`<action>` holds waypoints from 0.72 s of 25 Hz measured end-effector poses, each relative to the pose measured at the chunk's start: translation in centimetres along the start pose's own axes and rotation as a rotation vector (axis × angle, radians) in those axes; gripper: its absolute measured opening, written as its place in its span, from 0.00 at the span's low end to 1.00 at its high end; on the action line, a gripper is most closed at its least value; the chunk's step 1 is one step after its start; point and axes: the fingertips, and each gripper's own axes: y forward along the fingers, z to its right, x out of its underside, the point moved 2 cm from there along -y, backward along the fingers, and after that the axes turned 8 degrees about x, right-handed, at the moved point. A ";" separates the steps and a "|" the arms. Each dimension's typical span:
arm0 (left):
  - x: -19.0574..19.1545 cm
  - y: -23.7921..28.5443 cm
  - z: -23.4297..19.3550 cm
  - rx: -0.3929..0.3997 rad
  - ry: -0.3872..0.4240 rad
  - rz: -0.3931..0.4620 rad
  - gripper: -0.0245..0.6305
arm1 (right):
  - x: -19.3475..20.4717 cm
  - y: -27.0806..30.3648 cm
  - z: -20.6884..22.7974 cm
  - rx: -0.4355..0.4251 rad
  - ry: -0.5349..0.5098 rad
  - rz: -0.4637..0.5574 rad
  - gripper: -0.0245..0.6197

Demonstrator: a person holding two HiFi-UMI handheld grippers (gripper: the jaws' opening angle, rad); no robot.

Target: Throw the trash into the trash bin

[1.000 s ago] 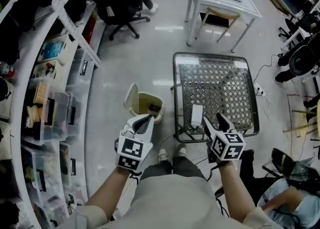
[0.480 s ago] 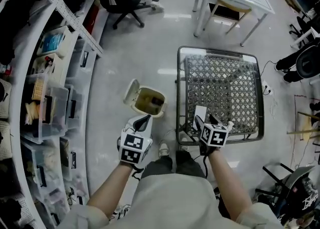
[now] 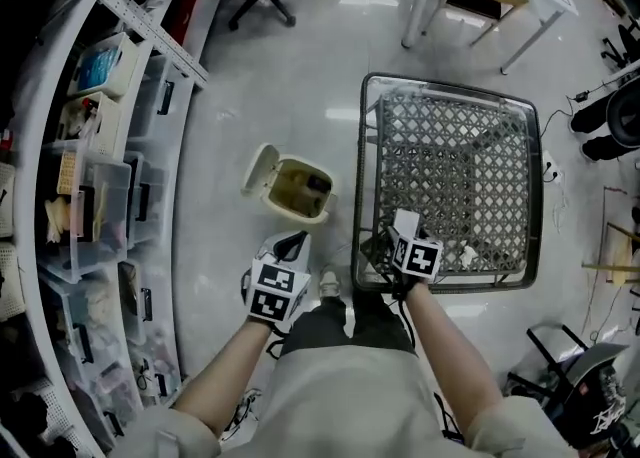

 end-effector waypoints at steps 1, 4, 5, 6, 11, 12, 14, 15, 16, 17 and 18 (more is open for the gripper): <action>0.4 0.5 -0.1 -0.001 -0.010 -0.014 0.04 | 0.1 0.5 0.3 0.011 0.014 -0.017 0.59; 1.5 1.7 -0.2 -0.006 -0.040 -0.048 0.04 | 0.4 1.7 0.4 0.024 0.002 -0.053 0.59; 1.7 2.1 -0.3 -0.008 -0.047 -0.056 0.04 | 0.4 2.1 0.2 0.018 -0.014 -0.062 0.62; 1.9 2.4 -0.3 -0.011 -0.055 -0.061 0.04 | 0.5 2.4 -0.1 0.013 -0.031 -0.073 0.62; 2.3 3.1 -0.5 -0.038 -0.104 -0.060 0.04 | -0.1 2.5 -0.9 0.009 -0.109 -0.069 0.56; 2.1 3.1 -0.6 -0.045 -0.112 -0.057 0.04 | -0.3 2.4 -1.0 0.005 -0.121 -0.062 0.52; 1.9 3.1 -0.7 -0.056 -0.127 -0.048 0.04 | -0.6 2.3 -0.9 -0.007 -0.135 -0.055 0.51; 1.8 3.1 -0.8 -0.062 -0.134 -0.044 0.04 | -0.8 2.3 -0.9 -0.015 -0.136 -0.054 0.49; 1.8 3.0 -0.8 -0.066 -0.141 -0.040 0.04 | -0.9 2.3 -0.8 -0.023 -0.133 -0.053 0.49; 1.8 2.9 -0.9 -0.071 -0.146 -0.036 0.04 | -1.1 2.2 -0.8 -0.032 -0.127 -0.048 0.48; 1.8 2.8 -0.9 -0.075 -0.151 -0.033 0.04 | -1.3 2.1 -0.7 -0.042 -0.119 -0.038 0.47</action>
